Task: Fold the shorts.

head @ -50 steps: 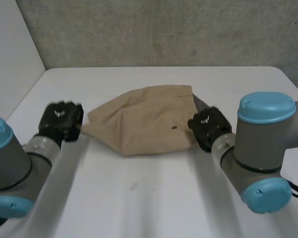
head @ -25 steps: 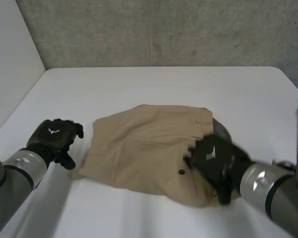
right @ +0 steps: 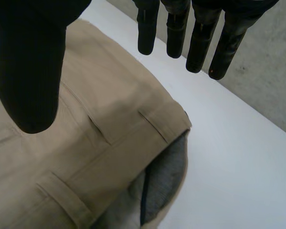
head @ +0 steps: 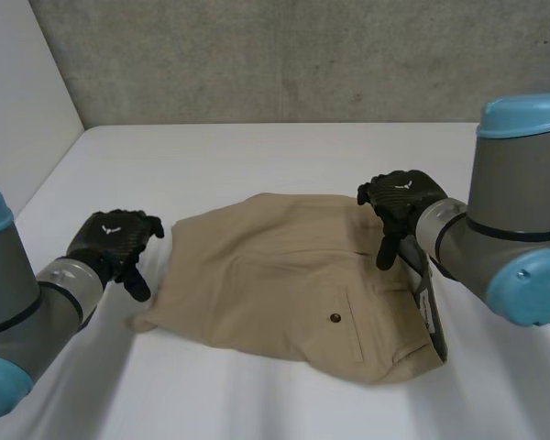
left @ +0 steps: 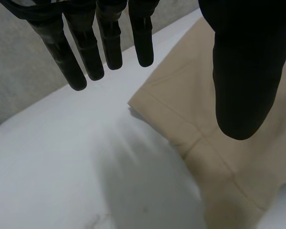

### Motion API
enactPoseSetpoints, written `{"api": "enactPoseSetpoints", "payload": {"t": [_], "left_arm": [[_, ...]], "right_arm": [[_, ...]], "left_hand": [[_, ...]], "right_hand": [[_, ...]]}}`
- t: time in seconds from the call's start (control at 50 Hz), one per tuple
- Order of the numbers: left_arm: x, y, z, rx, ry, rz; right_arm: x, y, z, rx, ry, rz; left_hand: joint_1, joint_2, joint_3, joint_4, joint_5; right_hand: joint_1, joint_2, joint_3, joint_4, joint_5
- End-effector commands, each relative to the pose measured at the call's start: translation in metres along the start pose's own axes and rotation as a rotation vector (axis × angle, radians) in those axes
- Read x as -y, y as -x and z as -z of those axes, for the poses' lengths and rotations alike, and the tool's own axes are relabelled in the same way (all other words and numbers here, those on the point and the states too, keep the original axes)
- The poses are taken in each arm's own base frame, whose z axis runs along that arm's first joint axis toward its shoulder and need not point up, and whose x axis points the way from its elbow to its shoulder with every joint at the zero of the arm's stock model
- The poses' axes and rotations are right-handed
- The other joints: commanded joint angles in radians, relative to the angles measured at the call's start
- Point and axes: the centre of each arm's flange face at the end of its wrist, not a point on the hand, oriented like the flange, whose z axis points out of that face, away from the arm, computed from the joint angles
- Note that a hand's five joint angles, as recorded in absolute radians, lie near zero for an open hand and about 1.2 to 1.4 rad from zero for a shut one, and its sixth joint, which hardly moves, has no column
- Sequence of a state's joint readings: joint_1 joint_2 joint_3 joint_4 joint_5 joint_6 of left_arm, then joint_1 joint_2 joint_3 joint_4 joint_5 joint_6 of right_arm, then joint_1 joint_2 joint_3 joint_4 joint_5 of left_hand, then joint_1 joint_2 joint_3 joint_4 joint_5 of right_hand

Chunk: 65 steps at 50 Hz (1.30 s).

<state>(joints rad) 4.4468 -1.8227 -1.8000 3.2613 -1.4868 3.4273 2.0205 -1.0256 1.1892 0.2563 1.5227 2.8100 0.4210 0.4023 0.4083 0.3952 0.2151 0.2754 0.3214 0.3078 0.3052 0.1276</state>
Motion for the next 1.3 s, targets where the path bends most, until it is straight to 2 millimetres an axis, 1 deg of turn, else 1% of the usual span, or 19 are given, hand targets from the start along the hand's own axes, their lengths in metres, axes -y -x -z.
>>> {"api": "enactPoseSetpoints", "payload": {"t": [0.02, 0.12, 0.24, 0.28, 0.3, 0.36, 0.42, 0.52, 0.6, 0.68, 0.82, 0.96, 1.08, 1.1, 1.16, 1.18, 1.24, 1.28, 1.3], "left_arm": [[-0.005, -0.002, 0.000, -0.007, 0.018, 0.014], [-0.010, -0.004, 0.003, -0.016, 0.045, 0.016], [-0.021, -0.009, 0.012, -0.040, 0.118, 0.023], [-0.023, -0.009, 0.014, -0.042, 0.127, 0.024], [-0.024, -0.010, 0.015, -0.046, 0.135, 0.024], [-0.027, -0.011, 0.017, -0.050, 0.142, 0.025], [-0.027, -0.012, 0.018, -0.050, 0.144, 0.023], [-0.027, -0.012, 0.018, -0.050, 0.142, 0.023], [-0.030, -0.012, 0.018, -0.050, 0.152, 0.024], [-0.033, -0.015, 0.019, -0.059, 0.159, 0.021], [-0.036, -0.017, 0.015, -0.063, 0.155, 0.013], [-0.042, -0.018, 0.009, -0.061, 0.148, 0.008], [-0.047, -0.020, 0.002, -0.058, 0.137, 0.005], [-0.048, -0.020, 0.001, -0.058, 0.136, 0.005], [-0.049, -0.020, -0.003, -0.053, 0.121, 0.004], [-0.050, -0.020, -0.005, -0.048, 0.110, 0.003], [-0.049, -0.018, -0.009, -0.030, 0.087, 0.000], [-0.046, -0.014, -0.012, 0.007, 0.061, -0.005], [-0.044, -0.013, -0.012, 0.020, 0.054, -0.005]], "right_arm": [[0.000, -0.004, -0.016, -0.047, -0.017, 0.003], [0.003, -0.005, -0.016, -0.052, -0.026, 0.003], [-0.008, -0.001, -0.009, -0.026, 0.032, 0.012], [-0.013, 0.002, 0.004, 0.001, 0.077, 0.028], [-0.010, 0.002, 0.018, 0.007, 0.081, 0.048], [-0.009, 0.004, 0.041, 0.038, 0.078, 0.100], [-0.010, 0.008, 0.056, 0.063, 0.075, 0.135], [-0.011, 0.011, 0.090, 0.077, 0.062, 0.209], [-0.019, 0.016, 0.111, 0.088, 0.064, 0.285], [-0.034, 0.024, 0.124, 0.119, 0.083, 0.335], [-0.059, 0.035, 0.121, 0.140, 0.064, 0.348], [-0.079, 0.041, 0.105, 0.131, 0.041, 0.350], [-0.092, 0.044, 0.090, 0.126, 0.045, 0.357], [-0.092, 0.043, 0.087, 0.121, 0.042, 0.357], [-0.092, 0.042, 0.084, 0.111, 0.030, 0.357], [-0.091, 0.040, 0.082, 0.098, 0.020, 0.356], [-0.089, 0.036, 0.080, 0.077, 0.008, 0.355], [-0.086, 0.034, 0.081, 0.067, -0.001, 0.354], [-0.085, 0.034, 0.082, 0.063, -0.005, 0.355]], "left_hand": [[-0.005, 0.014, 0.008, 0.021, 0.026], [-0.002, 0.017, 0.011, 0.024, 0.029], [-0.005, 0.014, 0.008, 0.021, 0.026], [-0.005, 0.014, 0.008, 0.021, 0.026], [-0.002, 0.017, 0.011, 0.024, 0.029], [-0.002, 0.017, 0.011, 0.024, 0.029], [0.001, 0.020, 0.014, 0.027, 0.032], [0.001, 0.020, 0.014, 0.027, 0.032], [0.001, 0.020, 0.014, 0.027, 0.032], [0.004, 0.023, 0.017, 0.030, 0.035], [0.033, 0.052, 0.046, 0.059, 0.065], [0.101, 0.119, 0.113, 0.126, 0.132], [0.253, 0.272, 0.266, 0.279, 0.285], [0.268, 0.287, 0.281, 0.294, 0.299], [0.403, 0.421, 0.415, 0.429, 0.434], [0.511, 0.529, 0.523, 0.537, 0.542], [0.690, 0.709, 0.703, 0.716, 0.722], [0.969, 0.987, 0.981, 0.995, 1.000], [0.975, 0.994, 0.988, 1.001, 1.007]], "right_hand": [[0.033, -0.013, 0.000, 0.003, 0.006], [0.030, -0.016, -0.003, 0.000, 0.003], [0.036, -0.010, 0.003, 0.006, 0.009], [0.033, -0.013, 0.000, 0.003, 0.006], [0.036, -0.010, 0.003, 0.006, 0.009], [0.039, -0.007, 0.006, 0.009, 0.012], [0.047, 0.001, 0.015, 0.018, 0.021], [0.056, 0.010, 0.024, 0.026, 0.029], [0.056, 0.010, 0.024, 0.026, 0.029], [0.056, 0.010, 0.024, 0.026, 0.029], [0.074, 0.028, 0.041, 0.044, 0.047], [0.173, 0.127, 0.141, 0.144, 0.147], [0.402, 0.356, 0.370, 0.372, 0.375], [0.565, 0.519, 0.533, 0.536, 0.539], [0.950, 0.904, 0.918, 0.921, 0.924], [1.119, 1.073, 1.087, 1.089, 1.092], [1.121, 1.075, 1.088, 1.091, 1.094], [1.121, 1.075, 1.088, 1.091, 1.094], [1.121, 1.075, 1.088, 1.091, 1.094]]}}
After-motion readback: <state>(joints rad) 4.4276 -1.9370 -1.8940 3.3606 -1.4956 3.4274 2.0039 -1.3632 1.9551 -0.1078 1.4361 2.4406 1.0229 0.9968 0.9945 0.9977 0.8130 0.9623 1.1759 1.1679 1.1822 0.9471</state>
